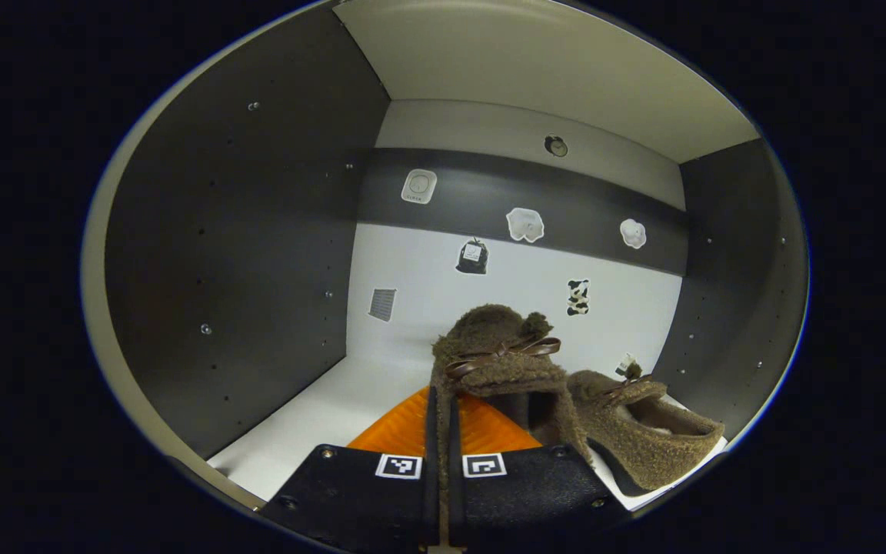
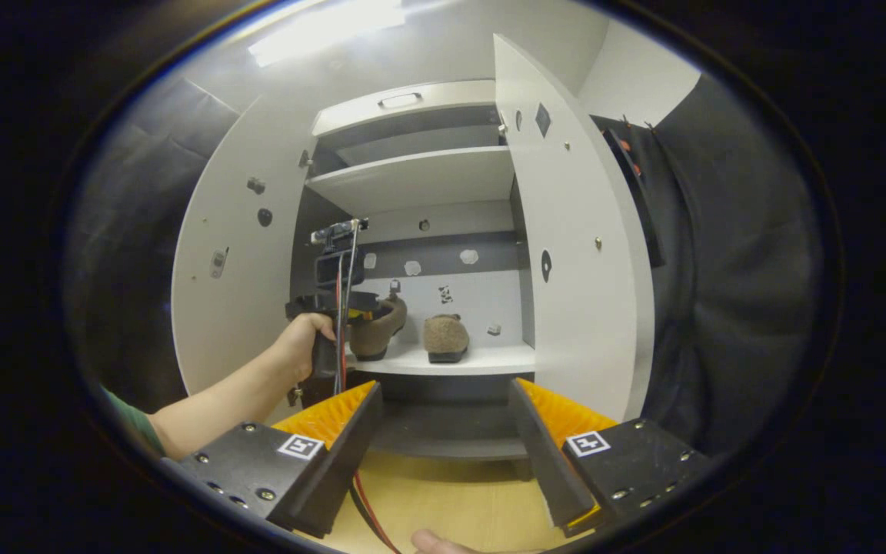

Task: Grab one shoe with the right hand and put it into the shoe cabinet, grab the other shoe with the left hand and put it into the shoe cabinet; then close the right door with the right hand and the left door with the left hand.

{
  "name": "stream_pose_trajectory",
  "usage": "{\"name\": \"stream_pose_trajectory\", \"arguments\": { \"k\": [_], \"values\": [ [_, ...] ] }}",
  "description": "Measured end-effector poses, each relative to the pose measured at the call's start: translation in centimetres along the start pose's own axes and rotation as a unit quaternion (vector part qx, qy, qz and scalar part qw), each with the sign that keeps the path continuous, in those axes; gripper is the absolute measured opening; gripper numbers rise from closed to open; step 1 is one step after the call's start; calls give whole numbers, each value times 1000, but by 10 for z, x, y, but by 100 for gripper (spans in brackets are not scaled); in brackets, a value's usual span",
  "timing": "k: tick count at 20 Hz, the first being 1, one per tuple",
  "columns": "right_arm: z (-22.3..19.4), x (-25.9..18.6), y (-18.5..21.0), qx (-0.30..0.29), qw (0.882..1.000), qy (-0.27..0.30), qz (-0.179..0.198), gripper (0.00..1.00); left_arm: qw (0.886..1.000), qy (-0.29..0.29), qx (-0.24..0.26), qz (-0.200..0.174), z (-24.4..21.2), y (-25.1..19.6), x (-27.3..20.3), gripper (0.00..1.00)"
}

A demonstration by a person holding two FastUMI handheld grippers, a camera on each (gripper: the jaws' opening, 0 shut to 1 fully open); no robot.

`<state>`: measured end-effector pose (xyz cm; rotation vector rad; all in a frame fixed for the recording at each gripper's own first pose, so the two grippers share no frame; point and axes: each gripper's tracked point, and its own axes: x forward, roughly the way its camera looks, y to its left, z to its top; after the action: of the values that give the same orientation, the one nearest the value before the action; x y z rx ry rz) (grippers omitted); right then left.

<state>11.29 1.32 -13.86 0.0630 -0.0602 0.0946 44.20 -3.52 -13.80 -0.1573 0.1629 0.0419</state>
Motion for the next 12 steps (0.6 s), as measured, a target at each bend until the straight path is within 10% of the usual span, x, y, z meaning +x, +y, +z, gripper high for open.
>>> {"name": "stream_pose_trajectory", "arguments": {
  "k": [5, 12],
  "values": [
    [6, -14, 6, -3, 1000, -7, 1, 97, 1000, 11, 16, -10, 0, -4, -8, 14],
    [18, -42, 10, -1, 1000, -14, -12, 98, 998, -33, 51, -5, 27, 9, -75, 94]
  ]
}}
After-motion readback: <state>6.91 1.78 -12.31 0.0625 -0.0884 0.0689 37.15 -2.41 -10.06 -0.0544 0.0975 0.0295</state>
